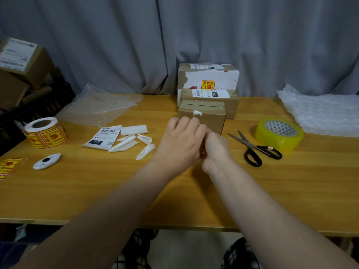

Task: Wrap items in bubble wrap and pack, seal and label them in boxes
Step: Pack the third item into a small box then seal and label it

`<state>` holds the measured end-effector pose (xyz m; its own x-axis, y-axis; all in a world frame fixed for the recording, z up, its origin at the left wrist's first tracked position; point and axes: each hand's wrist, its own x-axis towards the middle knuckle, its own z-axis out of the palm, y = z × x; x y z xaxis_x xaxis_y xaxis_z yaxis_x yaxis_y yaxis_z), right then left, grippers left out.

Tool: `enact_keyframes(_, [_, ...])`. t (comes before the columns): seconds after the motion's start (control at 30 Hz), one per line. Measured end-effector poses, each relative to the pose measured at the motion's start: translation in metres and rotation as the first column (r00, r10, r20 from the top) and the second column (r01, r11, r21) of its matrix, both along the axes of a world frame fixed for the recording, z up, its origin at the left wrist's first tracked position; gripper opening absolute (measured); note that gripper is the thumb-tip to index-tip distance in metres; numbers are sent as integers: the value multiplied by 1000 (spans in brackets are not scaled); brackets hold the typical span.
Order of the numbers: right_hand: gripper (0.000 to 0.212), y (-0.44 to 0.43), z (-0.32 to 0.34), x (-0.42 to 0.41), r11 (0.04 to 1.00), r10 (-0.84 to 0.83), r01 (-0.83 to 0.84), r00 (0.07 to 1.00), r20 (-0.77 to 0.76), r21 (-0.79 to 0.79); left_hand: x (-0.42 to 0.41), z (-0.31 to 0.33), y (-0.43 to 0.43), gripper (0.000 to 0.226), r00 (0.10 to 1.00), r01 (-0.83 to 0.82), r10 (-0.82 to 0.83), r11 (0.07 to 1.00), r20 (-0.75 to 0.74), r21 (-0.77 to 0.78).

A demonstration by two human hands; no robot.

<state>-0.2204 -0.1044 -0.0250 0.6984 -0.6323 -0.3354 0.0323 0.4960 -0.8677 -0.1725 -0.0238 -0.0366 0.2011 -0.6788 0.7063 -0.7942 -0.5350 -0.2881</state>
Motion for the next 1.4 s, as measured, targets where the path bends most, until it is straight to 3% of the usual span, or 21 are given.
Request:
enact_keyframes(0.13, [15,-7,3,-4,999,4,-1,998,-68,42,7,-2,-4,16,999,8,-7,1000,35,-1])
enact_keyframes(0.23, [30,-26,4,-9,995,61,-51,993,-103,91,15,-4,1,4,973,0,-8,999,-230,-34])
enact_keyframes(0.3, [38,-37,1,-10,996,78,-75,992,-94,37,20,-7,6,4,814,-88,-35,979,-579,-183])
enact_keyframes(0.37, [31,-42,-6,-9,973,132,-148,986,-98,-178,23,-9,6,8,517,-141,-267,910,-813,-389])
enact_keyframes(0.43, [26,-40,-13,-7,894,187,-219,975,-120,-390,23,-9,2,11,312,-139,-467,839,-827,-526])
enact_keyframes(0.5, [16,-38,-18,-2,838,161,-176,984,-75,-517,22,-10,-3,10,215,-123,-525,822,-823,-556])
enact_keyframes(0.53, [11,-40,-21,2,812,125,-132,991,-51,-568,24,-12,-6,8,229,-128,-501,835,-835,-536])
enact_keyframes(0.57, [8,-42,-23,7,778,87,-96,995,-44,-621,27,-14,-9,8,299,-152,-432,859,-851,-489])
enact_keyframes(0.67, [12,-50,-31,20,676,9,-78,995,-98,-733,45,-12,-13,32,584,-272,-150,890,-798,-367])
enact_keyframes(0.77, [15,-57,-36,28,633,-16,-82,993,-119,-770,65,-1,-15,55,732,-123,-89,958,-675,-260])
enact_keyframes(0.87, [18,-57,-39,35,608,-50,-48,994,-98,-793,80,4,-21,54,721,98,-130,992,-681,-86])
enact_keyframes(0.93, [21,-58,-41,40,590,-84,-21,993,-88,-807,85,3,-23,57,667,148,-166,985,-726,-89])
enact_keyframes(1.13, [25,-59,-49,44,597,-132,43,990,-44,-801,89,-10,-27,53,738,147,-230,972,-634,-182])
enact_keyframes(1.4, [25,-57,-51,49,604,-160,57,986,-52,-795,88,-12,-35,34,765,107,-249,959,-594,-264])
